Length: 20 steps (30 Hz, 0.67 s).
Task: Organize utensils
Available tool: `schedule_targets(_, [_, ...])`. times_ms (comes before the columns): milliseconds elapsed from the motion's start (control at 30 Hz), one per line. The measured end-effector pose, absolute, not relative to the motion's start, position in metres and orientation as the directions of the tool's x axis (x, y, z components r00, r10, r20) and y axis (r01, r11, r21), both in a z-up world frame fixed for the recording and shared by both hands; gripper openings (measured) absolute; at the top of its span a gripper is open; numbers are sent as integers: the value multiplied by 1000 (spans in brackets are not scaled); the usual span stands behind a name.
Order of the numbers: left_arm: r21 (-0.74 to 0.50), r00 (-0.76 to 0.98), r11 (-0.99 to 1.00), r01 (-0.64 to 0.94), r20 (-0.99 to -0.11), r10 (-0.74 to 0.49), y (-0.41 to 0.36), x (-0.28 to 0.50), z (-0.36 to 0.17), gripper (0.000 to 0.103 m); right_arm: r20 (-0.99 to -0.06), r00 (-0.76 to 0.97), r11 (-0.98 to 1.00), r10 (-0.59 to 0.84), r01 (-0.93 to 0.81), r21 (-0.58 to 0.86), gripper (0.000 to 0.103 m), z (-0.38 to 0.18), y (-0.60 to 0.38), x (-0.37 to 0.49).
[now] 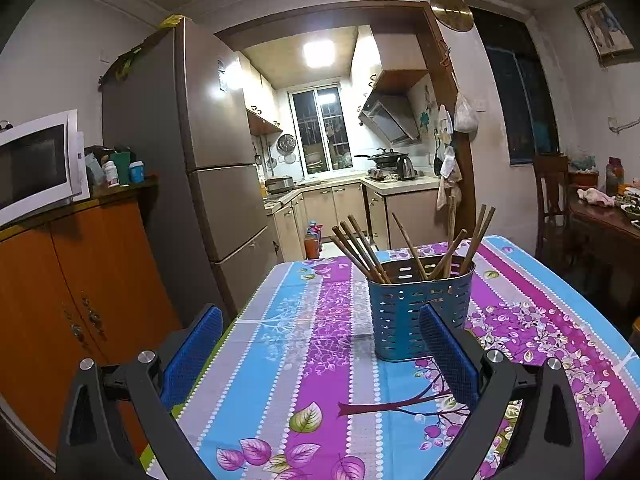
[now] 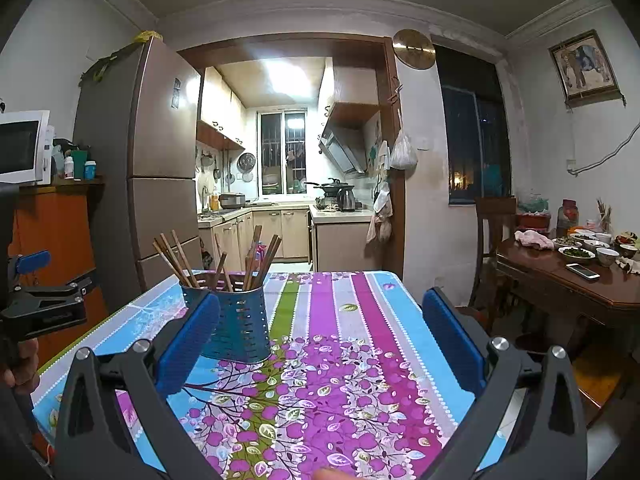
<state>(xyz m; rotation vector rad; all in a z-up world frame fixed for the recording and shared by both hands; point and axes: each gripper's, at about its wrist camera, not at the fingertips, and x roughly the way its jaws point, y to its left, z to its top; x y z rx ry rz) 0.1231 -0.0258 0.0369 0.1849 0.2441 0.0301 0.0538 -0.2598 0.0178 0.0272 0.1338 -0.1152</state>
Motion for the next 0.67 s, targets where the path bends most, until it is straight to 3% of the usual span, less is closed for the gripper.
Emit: schedule_targets(667, [249,974,968,-5,-218,61,-38,114,26,97,-148,980,991,-130,134,21,98,20,-265,54])
